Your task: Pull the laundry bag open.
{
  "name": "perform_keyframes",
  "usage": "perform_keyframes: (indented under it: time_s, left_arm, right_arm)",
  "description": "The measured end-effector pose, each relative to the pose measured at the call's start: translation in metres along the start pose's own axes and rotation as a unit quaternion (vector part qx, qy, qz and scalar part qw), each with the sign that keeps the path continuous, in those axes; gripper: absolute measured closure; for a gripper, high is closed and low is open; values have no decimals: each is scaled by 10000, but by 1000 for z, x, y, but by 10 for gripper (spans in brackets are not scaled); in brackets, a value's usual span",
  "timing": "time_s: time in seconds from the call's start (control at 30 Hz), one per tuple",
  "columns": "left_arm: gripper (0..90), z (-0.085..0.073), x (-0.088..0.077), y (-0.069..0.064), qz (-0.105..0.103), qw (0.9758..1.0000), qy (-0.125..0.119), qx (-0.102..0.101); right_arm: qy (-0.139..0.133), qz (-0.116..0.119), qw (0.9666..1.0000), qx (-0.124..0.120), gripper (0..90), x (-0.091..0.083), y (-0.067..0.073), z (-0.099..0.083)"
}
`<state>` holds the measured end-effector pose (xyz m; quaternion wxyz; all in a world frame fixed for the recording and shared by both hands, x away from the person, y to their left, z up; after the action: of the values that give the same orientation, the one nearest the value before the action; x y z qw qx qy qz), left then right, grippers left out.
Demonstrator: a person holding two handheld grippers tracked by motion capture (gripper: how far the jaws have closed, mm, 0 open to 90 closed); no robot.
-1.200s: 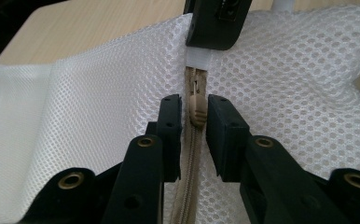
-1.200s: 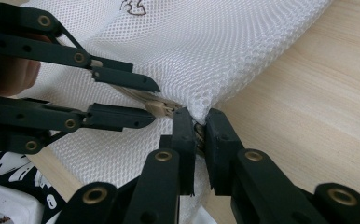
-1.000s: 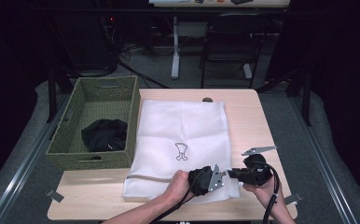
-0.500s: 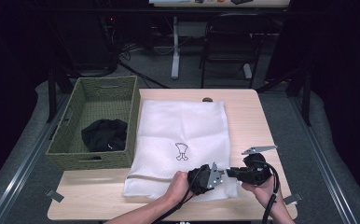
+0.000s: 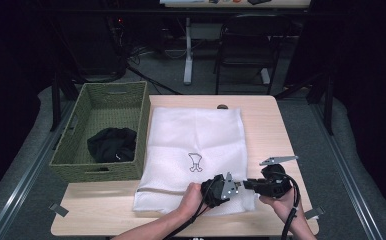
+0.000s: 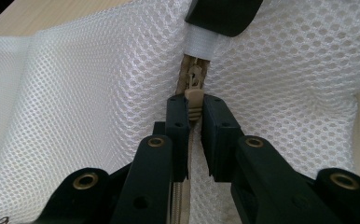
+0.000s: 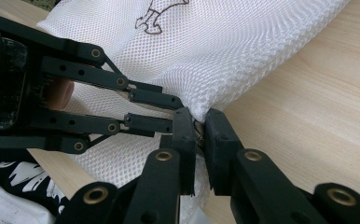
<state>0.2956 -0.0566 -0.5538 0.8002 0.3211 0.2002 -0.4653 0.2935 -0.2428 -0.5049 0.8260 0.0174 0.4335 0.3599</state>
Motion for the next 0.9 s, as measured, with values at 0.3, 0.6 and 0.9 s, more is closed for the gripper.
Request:
perform_keyframes:
  time_s: [0.3, 0.6, 0.9]
  left_arm:
    - [811, 0, 5, -1, 64, 9999, -80, -133]
    - [820, 1, 0, 0, 34, 9997, -156, -199]
    - [821, 4, -1, -1, -2, 10000, 2, -7]
  right_arm:
    - [-2, 53, 10000, 43, 839, 1, 0, 0]
    - [-52, -91, 9999, -14, 839, -3, 0, -1]
    - [-25, -175, 9998, -43, 838, -4, 0, -4]
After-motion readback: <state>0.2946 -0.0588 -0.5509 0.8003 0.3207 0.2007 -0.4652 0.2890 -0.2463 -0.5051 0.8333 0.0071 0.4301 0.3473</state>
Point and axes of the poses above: each handheld gripper's, and its own axes: x roughly forward along the jaws, z roughly out of its top, y roughly to its left, the point moved 1 cm from there along x, roughly forward along the jaws, and after that the axes turned 6 degrees about z, right-handed, at the moved point
